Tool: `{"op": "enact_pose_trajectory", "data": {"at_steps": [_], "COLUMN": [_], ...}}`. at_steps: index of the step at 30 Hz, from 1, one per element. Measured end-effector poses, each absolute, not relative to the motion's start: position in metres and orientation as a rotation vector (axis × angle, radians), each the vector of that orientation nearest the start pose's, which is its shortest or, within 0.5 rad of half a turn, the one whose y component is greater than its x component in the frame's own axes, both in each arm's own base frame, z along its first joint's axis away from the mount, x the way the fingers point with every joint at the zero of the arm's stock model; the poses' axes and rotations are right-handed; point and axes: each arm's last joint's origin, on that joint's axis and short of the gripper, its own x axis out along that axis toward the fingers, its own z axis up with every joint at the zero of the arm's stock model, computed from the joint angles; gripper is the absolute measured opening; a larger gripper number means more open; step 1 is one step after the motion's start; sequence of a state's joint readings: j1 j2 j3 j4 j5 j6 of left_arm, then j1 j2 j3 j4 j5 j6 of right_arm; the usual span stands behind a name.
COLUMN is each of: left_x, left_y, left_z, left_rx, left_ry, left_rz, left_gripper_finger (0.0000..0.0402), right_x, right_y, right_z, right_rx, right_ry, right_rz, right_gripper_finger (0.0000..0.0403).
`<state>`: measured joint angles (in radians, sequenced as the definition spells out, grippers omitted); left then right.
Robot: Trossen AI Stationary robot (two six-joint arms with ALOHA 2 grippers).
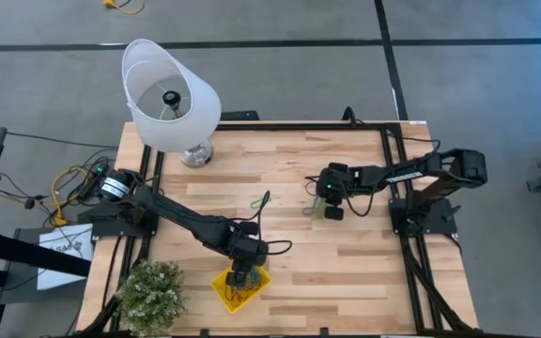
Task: Pick and place items into bin
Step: Put the blue rubber band into the yellow bin
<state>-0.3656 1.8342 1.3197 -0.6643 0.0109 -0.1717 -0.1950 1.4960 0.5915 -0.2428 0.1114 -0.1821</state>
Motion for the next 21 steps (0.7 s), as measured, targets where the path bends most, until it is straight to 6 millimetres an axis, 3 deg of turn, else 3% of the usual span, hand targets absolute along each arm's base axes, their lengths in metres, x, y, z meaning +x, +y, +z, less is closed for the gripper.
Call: {"op": "enact_pose_trajectory", "data": {"at_steps": [9,21], "left_x": [0.344,0.344], "left_y": [-0.132,-0.132], "left_z": [0.201,0.201], "left_rx": [0.058,0.054], "left_ry": [1.188,1.188], "left_rz": [-0.229,-0.227], "left_gripper_finger": [0.0116,0.0116], "right_x": [0.230,0.233], "right_y": [-0.063,-0.063], "right_z": [0.123,0.114], "right_rx": [-0.018,0.024], "right_ry": [1.156,1.187], "right_rz": [-0.142,-0.158], "right_gripper_finger": [0.0056,0.0004]}}
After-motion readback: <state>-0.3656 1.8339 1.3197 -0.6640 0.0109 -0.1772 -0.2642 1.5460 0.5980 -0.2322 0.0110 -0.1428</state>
